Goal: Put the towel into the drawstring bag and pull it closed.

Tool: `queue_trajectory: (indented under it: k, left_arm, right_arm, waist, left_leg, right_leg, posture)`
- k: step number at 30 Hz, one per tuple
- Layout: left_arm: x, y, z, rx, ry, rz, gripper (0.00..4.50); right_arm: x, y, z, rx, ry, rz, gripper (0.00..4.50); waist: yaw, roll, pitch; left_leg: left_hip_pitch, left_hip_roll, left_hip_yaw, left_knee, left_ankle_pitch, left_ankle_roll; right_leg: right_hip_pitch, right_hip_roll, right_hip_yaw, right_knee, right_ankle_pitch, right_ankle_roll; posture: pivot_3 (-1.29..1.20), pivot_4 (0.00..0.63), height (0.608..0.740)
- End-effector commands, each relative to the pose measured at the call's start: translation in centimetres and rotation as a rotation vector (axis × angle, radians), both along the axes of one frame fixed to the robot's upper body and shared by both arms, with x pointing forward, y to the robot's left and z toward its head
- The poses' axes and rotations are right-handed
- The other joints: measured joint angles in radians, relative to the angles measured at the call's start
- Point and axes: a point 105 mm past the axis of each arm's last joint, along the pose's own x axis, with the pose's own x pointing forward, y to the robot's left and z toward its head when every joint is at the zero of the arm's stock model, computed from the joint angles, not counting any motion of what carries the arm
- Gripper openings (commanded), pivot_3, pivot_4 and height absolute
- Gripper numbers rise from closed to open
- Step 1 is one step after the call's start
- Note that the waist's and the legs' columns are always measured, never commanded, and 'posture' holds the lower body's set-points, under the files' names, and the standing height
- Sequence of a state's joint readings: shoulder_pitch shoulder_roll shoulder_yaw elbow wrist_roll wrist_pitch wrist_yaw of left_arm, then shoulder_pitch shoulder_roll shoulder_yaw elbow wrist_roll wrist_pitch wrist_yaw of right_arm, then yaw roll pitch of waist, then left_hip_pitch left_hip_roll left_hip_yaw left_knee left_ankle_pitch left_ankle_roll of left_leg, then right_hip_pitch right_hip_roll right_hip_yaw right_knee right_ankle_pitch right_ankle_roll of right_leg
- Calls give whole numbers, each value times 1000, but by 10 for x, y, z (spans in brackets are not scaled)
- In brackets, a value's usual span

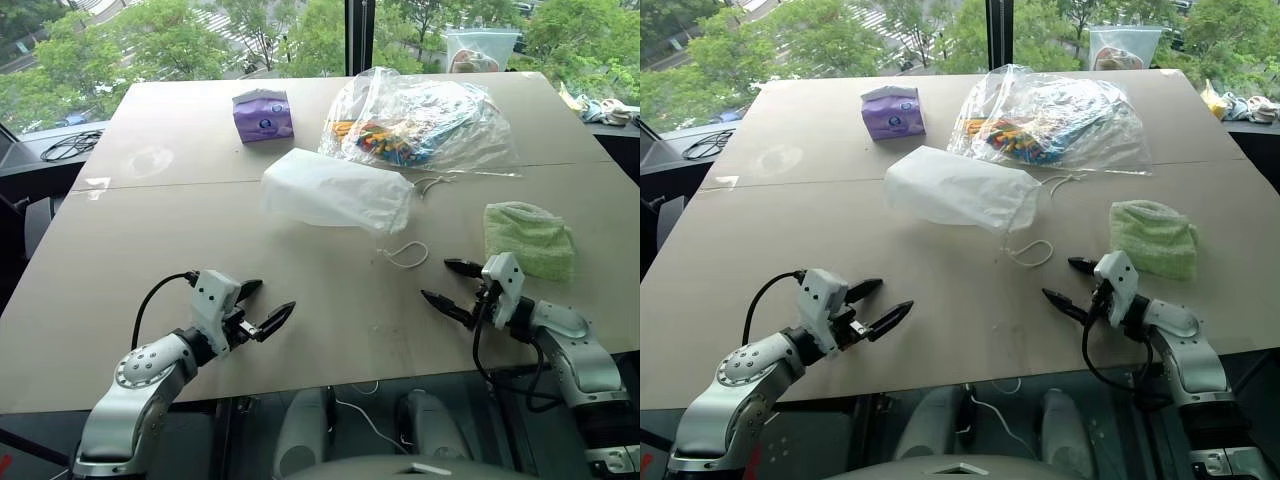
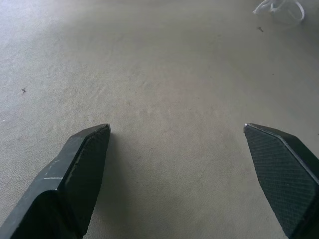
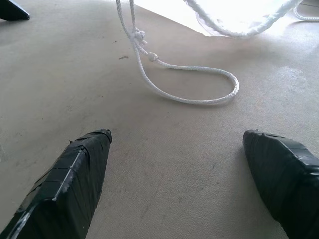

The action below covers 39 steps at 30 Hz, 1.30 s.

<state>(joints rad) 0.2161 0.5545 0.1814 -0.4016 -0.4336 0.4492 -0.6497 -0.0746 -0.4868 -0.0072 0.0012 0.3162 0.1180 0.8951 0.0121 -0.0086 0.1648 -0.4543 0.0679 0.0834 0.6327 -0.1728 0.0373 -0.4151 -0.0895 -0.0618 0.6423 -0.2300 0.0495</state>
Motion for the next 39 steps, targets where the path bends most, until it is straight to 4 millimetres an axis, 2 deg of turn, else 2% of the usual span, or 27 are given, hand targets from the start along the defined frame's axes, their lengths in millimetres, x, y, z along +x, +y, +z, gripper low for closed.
queue_trajectory:
  k: [1, 18, 24, 27, 30, 32, 35, 39]
  left_arm:
    - [2, 0, 4, 2, -25, -1, 4419]
    - [4, -2, 9, -36, -28, -35, 4419]
    - [7, -2, 19, -71, -41, -62, 4419]
    - [15, -8, 30, -73, -71, -100, 4419]
    - [20, -30, 45, -44, -109, -213, 4419]
    - [23, -54, 62, -57, -148, -308, 4419]
    - [30, -89, 83, -86, -215, -403, 4419]
    - [36, -128, 100, -161, -252, -478, 4419]
  right_arm:
    - [2, -3, 8, -3, -33, -2, 4500]
    - [2, 7, 10, 15, -39, 24, 4500]
    - [1, 12, 10, 25, -37, 35, 4500]
    - [1, 11, 14, 31, -39, 36, 4500]
    - [2, 4, 27, 113, -57, -8, 4500]
    - [3, -2, 42, 195, -80, -45, 4500]
    - [-2, -9, 53, 225, -95, -52, 4500]
    - [-6, -16, 66, 258, -111, -69, 4500]
  waist:
    - [0, 0, 0]
    - [0, 0, 0]
    - [0, 0, 0]
    - [2, 0, 0]
    - [2, 0, 0]
    - [4, 0, 0]
    - [4, 0, 0]
    - [2, 0, 0]
  left_leg:
    - [0, 0, 0, 0, 0, 0]
    - [0, 0, 0, 0, 0, 0]
    - [0, 0, 0, -1, 0, 0]
    - [0, 0, 0, -1, 0, 0]
    - [-1, 0, 0, -1, 0, 0]
    - [-1, 0, 0, -1, 0, 0]
    - [-2, -1, 0, 0, 0, 0]
    - [-2, -6, -1, 0, 2, 2]
  right_leg:
    - [0, 0, 0, 0, 0, 0]
    - [0, 0, 0, 0, 0, 0]
    - [-1, 0, 0, 0, 0, 0]
    - [-1, 0, 0, 0, 0, 0]
    - [0, 1, 0, 0, 0, 0]
    - [0, 1, 0, 0, 1, -1]
    - [0, 1, -1, -1, 2, -2]
    - [2, 2, -1, 0, 2, -2]
  posture:
    - [0, 150, 740]
    - [0, 150, 740]
    - [0, 150, 740]
    - [0, 150, 740]
    - [0, 150, 740]
    - [0, 150, 740]
    - [0, 150, 740]
    - [0, 150, 740]
